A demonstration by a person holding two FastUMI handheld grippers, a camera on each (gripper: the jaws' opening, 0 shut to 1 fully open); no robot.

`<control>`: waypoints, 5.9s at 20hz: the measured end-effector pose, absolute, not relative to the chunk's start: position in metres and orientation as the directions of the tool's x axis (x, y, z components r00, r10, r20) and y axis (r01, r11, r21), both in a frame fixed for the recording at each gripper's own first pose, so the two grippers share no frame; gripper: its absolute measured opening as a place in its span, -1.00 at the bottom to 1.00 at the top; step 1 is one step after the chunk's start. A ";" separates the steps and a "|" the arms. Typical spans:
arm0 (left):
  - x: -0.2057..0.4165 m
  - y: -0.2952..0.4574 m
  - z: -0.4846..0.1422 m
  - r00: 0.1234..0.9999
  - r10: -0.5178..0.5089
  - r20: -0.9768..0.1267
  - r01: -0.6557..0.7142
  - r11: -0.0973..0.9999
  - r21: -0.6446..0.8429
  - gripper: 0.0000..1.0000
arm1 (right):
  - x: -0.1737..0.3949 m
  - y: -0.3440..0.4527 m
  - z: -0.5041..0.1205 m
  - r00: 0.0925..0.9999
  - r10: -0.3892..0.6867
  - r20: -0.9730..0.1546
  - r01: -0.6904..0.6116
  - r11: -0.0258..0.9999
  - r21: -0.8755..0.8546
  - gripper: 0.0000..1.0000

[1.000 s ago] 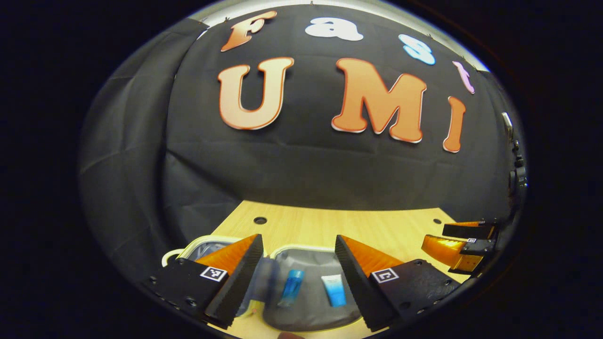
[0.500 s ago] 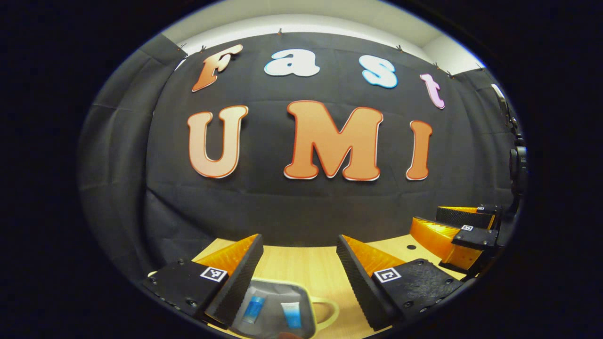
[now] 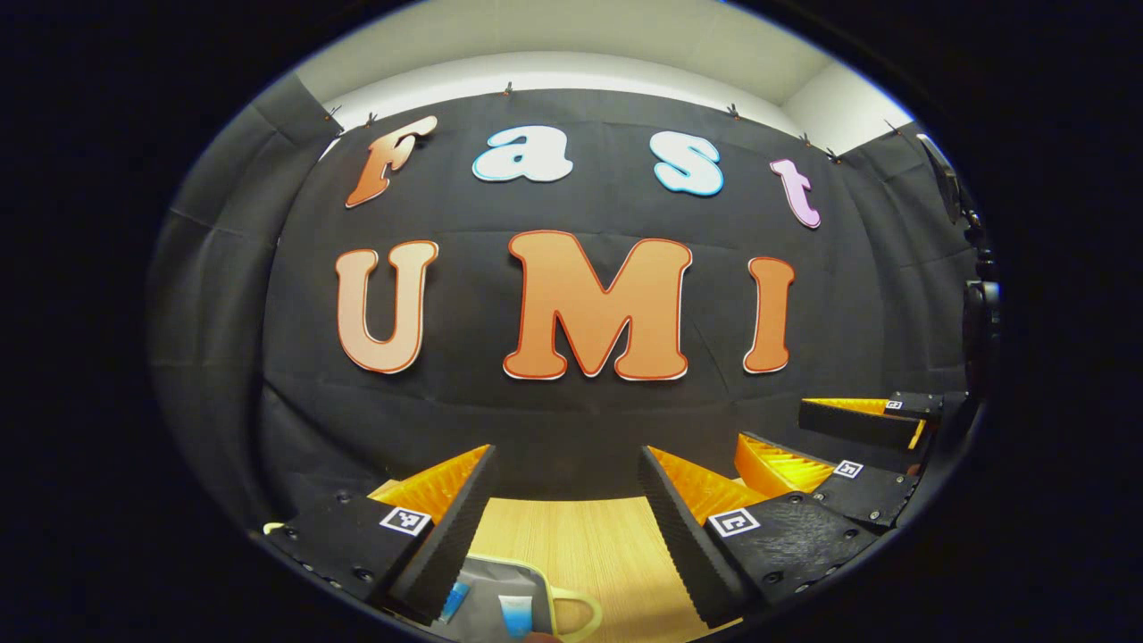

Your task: First open the suitcase, pack the skin care products into it, and then close the suitcase.

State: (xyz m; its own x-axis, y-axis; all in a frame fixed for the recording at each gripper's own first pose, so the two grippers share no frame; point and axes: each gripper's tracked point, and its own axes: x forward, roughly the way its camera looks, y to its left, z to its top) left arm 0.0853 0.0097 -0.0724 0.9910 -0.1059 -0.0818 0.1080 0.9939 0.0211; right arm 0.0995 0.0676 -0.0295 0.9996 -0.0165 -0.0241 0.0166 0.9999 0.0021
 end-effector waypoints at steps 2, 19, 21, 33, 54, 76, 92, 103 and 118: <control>0.087 0.019 -0.072 0.992 -0.099 -0.076 0.102 0.994 0.032 0.90 | 0.104 0.073 -0.033 0.999 -0.016 -0.033 0.017 1.000 0.012 0.88; 0.088 0.343 -0.173 0.924 0.304 -0.233 -0.286 0.952 0.110 0.96 | 0.121 0.114 -0.050 0.992 -0.080 -0.098 0.079 0.997 -0.013 0.91; 0.085 0.388 -0.198 0.890 0.357 -0.284 -0.339 0.934 0.115 0.96 | 0.122 0.115 -0.049 0.990 -0.096 -0.102 0.095 0.995 -0.015 0.91; 0.057 0.528 -0.354 0.675 0.465 -0.573 -0.558 0.829 0.016 0.96 | 0.128 0.103 -0.057 0.965 -0.196 -0.174 0.188 0.980 -0.059 0.91; 0.039 0.566 -0.394 0.658 0.180 -0.731 -0.618 0.684 -0.388 -0.75 | 0.115 0.101 -0.056 0.954 -0.218 -0.205 0.199 0.974 -0.108 0.91; 0.081 0.310 -0.140 0.912 0.065 -0.406 -0.148 0.973 -0.175 -0.92 | 0.101 0.042 -0.058 0.987 -0.070 -0.146 0.068 0.997 -0.022 0.91; 0.099 0.075 -0.210 0.814 -0.286 -0.505 0.149 0.944 -0.295 -0.91 | 0.079 0.000 -0.071 0.986 -0.083 -0.146 0.087 0.996 0.020 0.91; 0.077 0.006 -0.310 0.687 -0.286 -0.668 0.214 0.958 -0.191 -0.95 | 0.073 -0.013 -0.087 0.981 -0.086 -0.174 0.093 0.995 0.031 0.91; 0.078 -0.037 -0.197 0.847 -0.324 -0.421 0.291 0.946 -0.141 0.94 | 0.072 -0.003 -0.079 0.989 -0.085 -0.122 0.091 0.995 0.041 0.91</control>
